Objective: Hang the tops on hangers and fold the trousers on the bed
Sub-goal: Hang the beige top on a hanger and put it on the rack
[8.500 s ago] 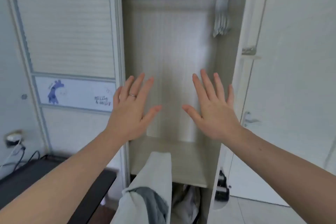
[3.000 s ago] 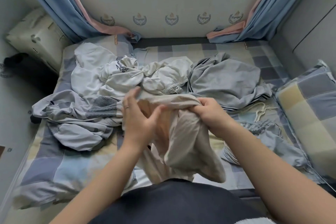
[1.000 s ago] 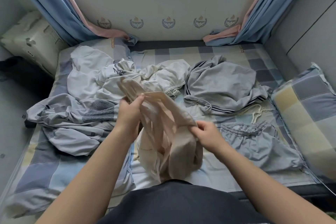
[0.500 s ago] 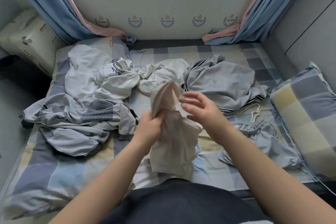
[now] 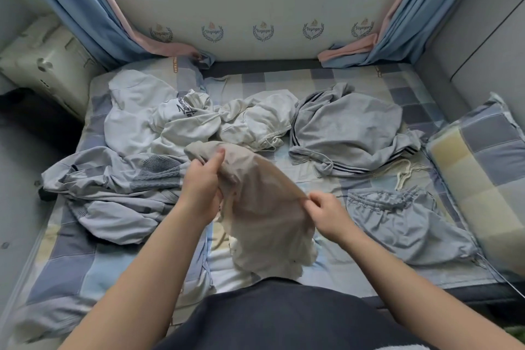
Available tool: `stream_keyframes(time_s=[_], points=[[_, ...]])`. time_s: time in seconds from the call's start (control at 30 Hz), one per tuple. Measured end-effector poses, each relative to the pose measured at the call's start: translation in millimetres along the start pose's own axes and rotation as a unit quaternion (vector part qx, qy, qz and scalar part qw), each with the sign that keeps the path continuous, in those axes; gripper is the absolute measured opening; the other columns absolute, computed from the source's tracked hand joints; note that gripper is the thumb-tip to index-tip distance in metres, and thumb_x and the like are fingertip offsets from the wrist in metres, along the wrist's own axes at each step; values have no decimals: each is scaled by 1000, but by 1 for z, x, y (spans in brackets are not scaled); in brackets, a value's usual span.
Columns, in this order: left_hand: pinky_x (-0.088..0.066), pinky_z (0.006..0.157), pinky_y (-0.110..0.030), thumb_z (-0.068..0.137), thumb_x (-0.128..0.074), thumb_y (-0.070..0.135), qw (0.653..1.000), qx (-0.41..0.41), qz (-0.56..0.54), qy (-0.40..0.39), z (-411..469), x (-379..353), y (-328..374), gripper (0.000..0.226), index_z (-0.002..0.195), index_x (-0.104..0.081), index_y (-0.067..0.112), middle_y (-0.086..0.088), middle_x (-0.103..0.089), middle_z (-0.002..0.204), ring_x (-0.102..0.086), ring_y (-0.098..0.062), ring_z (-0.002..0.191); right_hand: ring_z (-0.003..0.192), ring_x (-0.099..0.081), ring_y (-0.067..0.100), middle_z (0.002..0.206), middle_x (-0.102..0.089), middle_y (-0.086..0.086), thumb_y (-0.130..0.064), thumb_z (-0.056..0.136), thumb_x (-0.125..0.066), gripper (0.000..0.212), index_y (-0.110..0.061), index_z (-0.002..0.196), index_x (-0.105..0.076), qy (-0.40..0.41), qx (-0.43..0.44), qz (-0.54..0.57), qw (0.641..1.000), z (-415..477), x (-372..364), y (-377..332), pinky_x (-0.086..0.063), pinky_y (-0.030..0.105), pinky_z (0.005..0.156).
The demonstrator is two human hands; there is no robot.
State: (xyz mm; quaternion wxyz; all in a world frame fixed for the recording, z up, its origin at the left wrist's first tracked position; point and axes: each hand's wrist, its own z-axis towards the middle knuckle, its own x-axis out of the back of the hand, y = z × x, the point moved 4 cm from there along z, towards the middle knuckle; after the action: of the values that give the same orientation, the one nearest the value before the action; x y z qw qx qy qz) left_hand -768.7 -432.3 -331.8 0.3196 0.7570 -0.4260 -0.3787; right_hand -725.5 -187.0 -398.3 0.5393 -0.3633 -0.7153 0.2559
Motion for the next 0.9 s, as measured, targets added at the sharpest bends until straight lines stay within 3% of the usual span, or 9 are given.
stream_keyframes(time_s=[0.17,0.3,0.37,0.47,0.57,0.63,0.7,0.8,0.9], points=[[-51,102,-33,70,-86,50,941,-105,317,-50,-6,0,-12,79,135,-54,18,-1,-64,130,-62,-15,120,65,-39,19,67,-43,8,-27,95,-61,35,-4,70,-52,42,13,229,973,2,34,-63,-34,39,62],[-54,94,-28,75,-86,45,872,-63,407,-265,-37,-34,-50,62,127,-58,30,11,-67,121,-62,-5,116,63,-57,19,70,-58,12,-17,102,-56,24,-4,82,-62,48,7,394,918,-2,51,-110,-50,28,57],[-52,94,-34,75,-82,49,840,-116,461,-260,-37,-43,-66,61,128,-55,36,14,-66,121,-61,-6,116,58,-62,13,68,-64,6,-16,102,-55,23,-8,83,-64,37,1,458,888,0,55,-123,-54,25,54],[-50,82,-35,93,-63,32,825,-180,512,-161,-24,-43,-60,20,111,-68,26,6,-73,106,-66,-16,103,65,-67,14,75,-69,5,-11,103,-53,15,-11,92,-64,54,4,509,859,3,60,-128,-57,26,58],[-54,82,-46,90,-56,30,895,-145,402,-130,-12,-37,-49,19,88,-71,19,4,-73,89,-65,-17,88,105,-69,20,115,-70,7,-7,99,-59,21,-17,117,-57,72,39,457,886,3,67,-112,-56,30,86],[-55,83,-52,91,-57,28,951,-89,283,-85,-11,-29,-41,19,81,-72,20,2,-71,82,-65,-20,82,128,-55,17,138,-57,1,-26,88,-73,49,-27,131,-50,47,52,310,948,-3,65,-88,-45,32,104],[-54,90,-58,100,-58,18,986,-14,154,-56,-13,-27,-37,14,97,-71,14,-12,-71,93,-68,-29,88,136,-40,9,148,-43,-6,-51,70,-80,88,-32,145,-38,4,32,174,984,-18,47,-59,-33,29,111],[-60,86,-49,104,-53,13,997,69,1,-32,-18,-32,-29,27,127,-57,-2,-19,-70,114,-72,-31,95,152,-13,17,165,-12,-2,-80,44,-73,140,-29,158,-11,-46,-36,32,998,-41,0,-22,-19,40,123],[-64,69,-40,105,-50,13,989,114,-90,-25,-22,-40,-19,32,133,-54,-2,-22,-69,122,-73,-32,101,154,-5,22,167,0,1,-82,35,-74,154,-29,159,1,-52,-149,7,987,-44,-37,15,-18,48,123]])
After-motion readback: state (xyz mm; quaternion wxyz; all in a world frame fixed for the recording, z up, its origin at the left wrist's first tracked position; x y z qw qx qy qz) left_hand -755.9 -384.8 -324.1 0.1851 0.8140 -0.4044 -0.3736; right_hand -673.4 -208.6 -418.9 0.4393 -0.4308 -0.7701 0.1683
